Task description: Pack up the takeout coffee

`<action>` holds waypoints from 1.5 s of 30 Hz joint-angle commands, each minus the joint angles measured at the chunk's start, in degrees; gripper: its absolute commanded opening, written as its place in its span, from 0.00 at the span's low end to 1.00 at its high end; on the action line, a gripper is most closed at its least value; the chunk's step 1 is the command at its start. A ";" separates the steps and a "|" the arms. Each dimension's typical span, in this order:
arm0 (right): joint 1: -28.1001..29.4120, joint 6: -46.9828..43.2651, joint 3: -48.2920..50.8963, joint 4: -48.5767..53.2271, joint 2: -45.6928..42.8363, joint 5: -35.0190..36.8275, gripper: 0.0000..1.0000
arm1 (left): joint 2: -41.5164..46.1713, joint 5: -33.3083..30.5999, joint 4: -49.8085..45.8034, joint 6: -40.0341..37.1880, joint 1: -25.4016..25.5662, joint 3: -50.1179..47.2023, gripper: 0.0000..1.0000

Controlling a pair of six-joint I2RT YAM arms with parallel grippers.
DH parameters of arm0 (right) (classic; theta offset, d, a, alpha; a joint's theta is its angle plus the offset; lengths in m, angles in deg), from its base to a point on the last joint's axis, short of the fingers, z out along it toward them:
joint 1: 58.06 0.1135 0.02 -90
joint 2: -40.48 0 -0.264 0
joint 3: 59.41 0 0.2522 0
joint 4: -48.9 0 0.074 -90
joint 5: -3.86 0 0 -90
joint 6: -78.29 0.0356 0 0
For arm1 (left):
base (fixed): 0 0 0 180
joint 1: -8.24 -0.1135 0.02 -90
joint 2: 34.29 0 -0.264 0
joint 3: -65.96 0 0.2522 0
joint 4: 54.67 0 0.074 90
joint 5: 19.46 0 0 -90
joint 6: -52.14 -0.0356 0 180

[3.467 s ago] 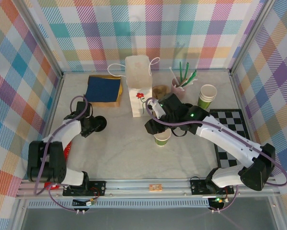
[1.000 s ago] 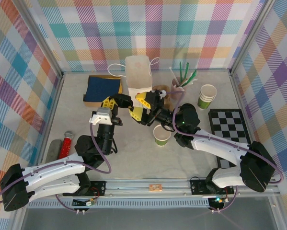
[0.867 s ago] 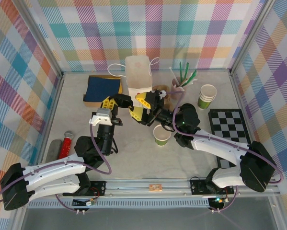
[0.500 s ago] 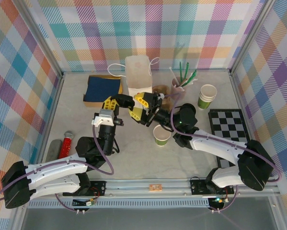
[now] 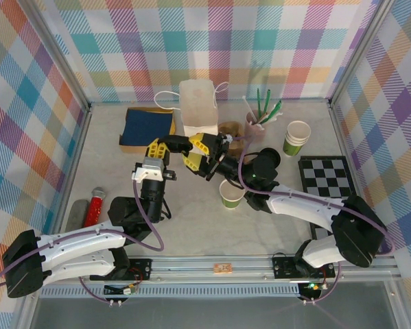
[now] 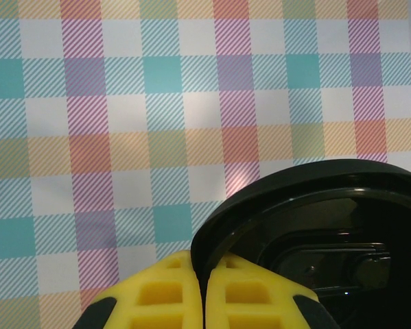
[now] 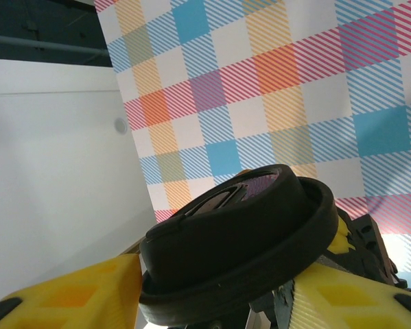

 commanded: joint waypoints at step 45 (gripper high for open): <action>-0.29 -3.42 3.06 5.07 -5.40 5.43 0.04 | 2.24 3.37 -0.91 -1.52 2.16 -0.91 0.19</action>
